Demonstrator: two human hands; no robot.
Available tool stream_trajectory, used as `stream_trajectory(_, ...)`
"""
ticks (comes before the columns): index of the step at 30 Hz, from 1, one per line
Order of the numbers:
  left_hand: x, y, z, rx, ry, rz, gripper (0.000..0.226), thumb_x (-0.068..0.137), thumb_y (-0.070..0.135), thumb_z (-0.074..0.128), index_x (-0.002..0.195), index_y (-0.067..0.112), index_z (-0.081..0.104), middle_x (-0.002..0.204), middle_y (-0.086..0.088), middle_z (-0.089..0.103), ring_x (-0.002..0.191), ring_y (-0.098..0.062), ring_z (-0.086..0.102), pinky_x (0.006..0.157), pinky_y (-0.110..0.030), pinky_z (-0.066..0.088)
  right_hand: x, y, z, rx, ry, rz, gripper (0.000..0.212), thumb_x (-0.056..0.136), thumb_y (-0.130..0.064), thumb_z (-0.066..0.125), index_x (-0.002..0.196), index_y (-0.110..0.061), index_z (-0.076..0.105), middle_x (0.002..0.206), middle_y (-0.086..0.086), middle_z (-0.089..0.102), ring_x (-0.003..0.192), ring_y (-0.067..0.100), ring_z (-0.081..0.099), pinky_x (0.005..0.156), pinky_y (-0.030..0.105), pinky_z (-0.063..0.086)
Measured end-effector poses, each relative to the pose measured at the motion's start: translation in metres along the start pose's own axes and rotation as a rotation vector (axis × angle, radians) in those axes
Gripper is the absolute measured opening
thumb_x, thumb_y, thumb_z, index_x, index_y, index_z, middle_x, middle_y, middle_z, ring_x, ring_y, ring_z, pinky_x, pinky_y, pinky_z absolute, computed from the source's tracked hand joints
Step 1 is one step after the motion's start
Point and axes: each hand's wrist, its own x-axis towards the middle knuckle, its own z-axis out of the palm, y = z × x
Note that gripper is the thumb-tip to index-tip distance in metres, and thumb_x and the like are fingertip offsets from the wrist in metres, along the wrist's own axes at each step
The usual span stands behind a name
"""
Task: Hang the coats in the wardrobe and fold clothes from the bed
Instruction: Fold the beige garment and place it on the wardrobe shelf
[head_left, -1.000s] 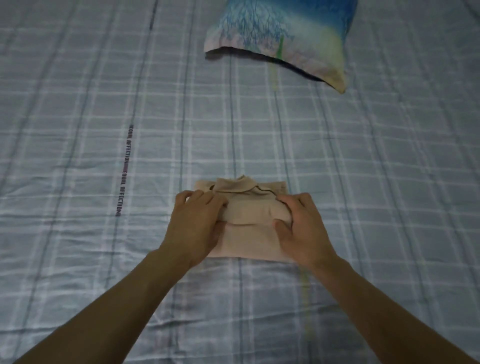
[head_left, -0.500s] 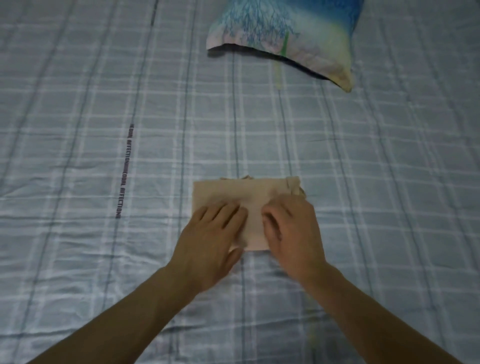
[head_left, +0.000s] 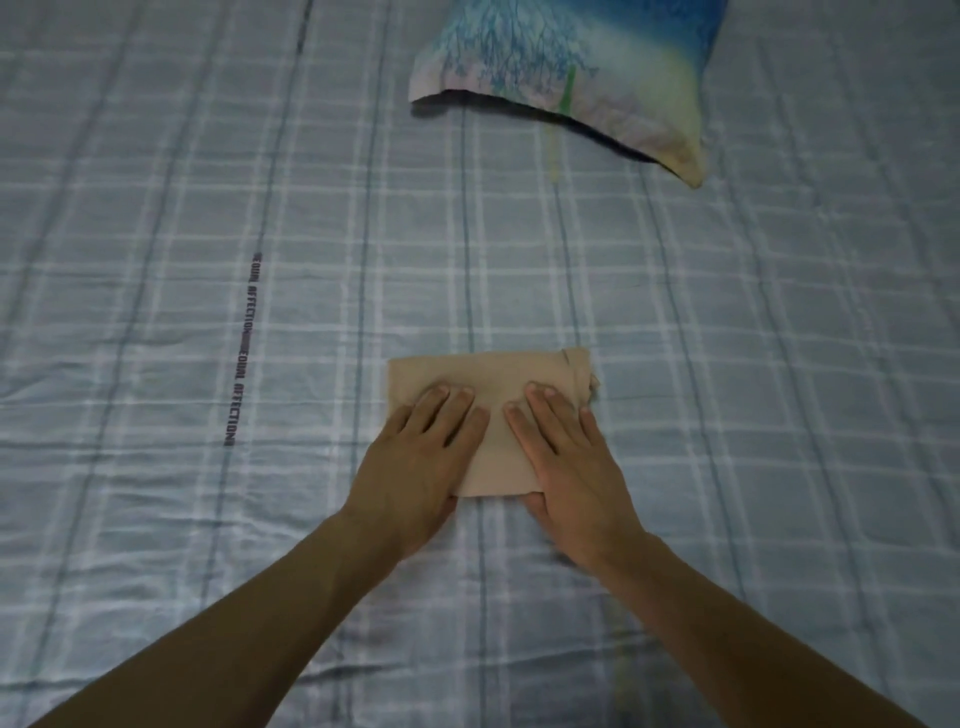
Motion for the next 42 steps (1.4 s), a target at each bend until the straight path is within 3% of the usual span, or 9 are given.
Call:
stream_trajectory(4, -0.01, -0.003, -0.001, 0.026, 0.167, 0.052, 0.068, 0.064, 0.017, 0.079, 0.128, 0.012, 0.058, 0.128, -0.01, 0.058, 0.115, -0.033, 0.054, 0.092, -0.044, 0.043, -0.008, 0.001, -0.004, 0.02, 0.187, -0.058, 0.075, 0.063, -0.01, 0.082, 0.134, -0.006, 0.056, 0.141, 0.014, 0.052, 0.135, 0.033, 0.045, 0.113, 0.051, 0.033)
stream_trajectory(11, -0.011, 0.001, -0.004, 0.035, 0.331, 0.07, 0.038, 0.073, 0.009, 0.073, 0.11, 0.011, 0.066, 0.103, -0.007, 0.064, 0.09, -0.03, 0.059, 0.074, -0.039, 0.041, -0.012, -0.002, -0.005, 0.064, 0.306, -0.073, 0.061, 0.062, -0.003, 0.082, 0.12, -0.001, 0.066, 0.124, 0.015, 0.064, 0.119, 0.033, 0.059, 0.101, 0.044, 0.048)
stream_trajectory(18, -0.023, 0.001, -0.062, 0.021, 0.443, 0.1, 0.041, 0.069, 0.007, 0.076, 0.108, 0.008, 0.066, 0.1, -0.008, 0.064, 0.083, -0.03, 0.06, 0.065, -0.039, 0.044, -0.013, -0.02, -0.063, 0.062, 0.296, -0.089, 0.058, 0.064, -0.011, 0.082, 0.118, -0.006, 0.064, 0.12, 0.009, 0.065, 0.11, 0.028, 0.063, 0.092, 0.039, 0.052)
stream_trajectory(28, -0.105, 0.013, -0.225, 0.141, 0.661, 0.099, 0.025, 0.08, 0.004, 0.066, 0.105, 0.009, 0.064, 0.096, -0.008, 0.063, 0.081, -0.028, 0.058, 0.064, -0.037, 0.041, -0.044, -0.097, -0.224, -0.017, 0.496, -0.287, 0.049, 0.06, -0.007, 0.078, 0.109, -0.005, 0.07, 0.111, 0.01, 0.069, 0.104, 0.028, 0.066, 0.086, 0.037, 0.053)
stream_trajectory(34, -0.173, 0.026, -0.327, 0.245, 0.699, -0.033, 0.028, 0.074, 0.002, 0.07, 0.101, 0.008, 0.066, 0.094, -0.007, 0.063, 0.079, -0.027, 0.059, 0.061, -0.038, 0.044, -0.057, -0.151, -0.316, 0.051, 0.54, -0.418, 0.049, 0.064, -0.009, 0.075, 0.113, -0.009, 0.068, 0.113, 0.006, 0.068, 0.106, 0.024, 0.064, 0.087, 0.032, 0.048)
stream_trajectory(42, -0.289, 0.038, -0.422, 0.444, 0.79, -0.343, 0.023, 0.079, 0.004, 0.063, 0.102, 0.009, 0.066, 0.095, -0.007, 0.063, 0.079, -0.029, 0.057, 0.061, -0.041, 0.042, -0.052, -0.253, -0.405, 0.102, 0.642, -0.788, 0.044, 0.067, -0.008, 0.074, 0.111, -0.007, 0.068, 0.111, 0.007, 0.068, 0.103, 0.025, 0.064, 0.086, 0.033, 0.05)
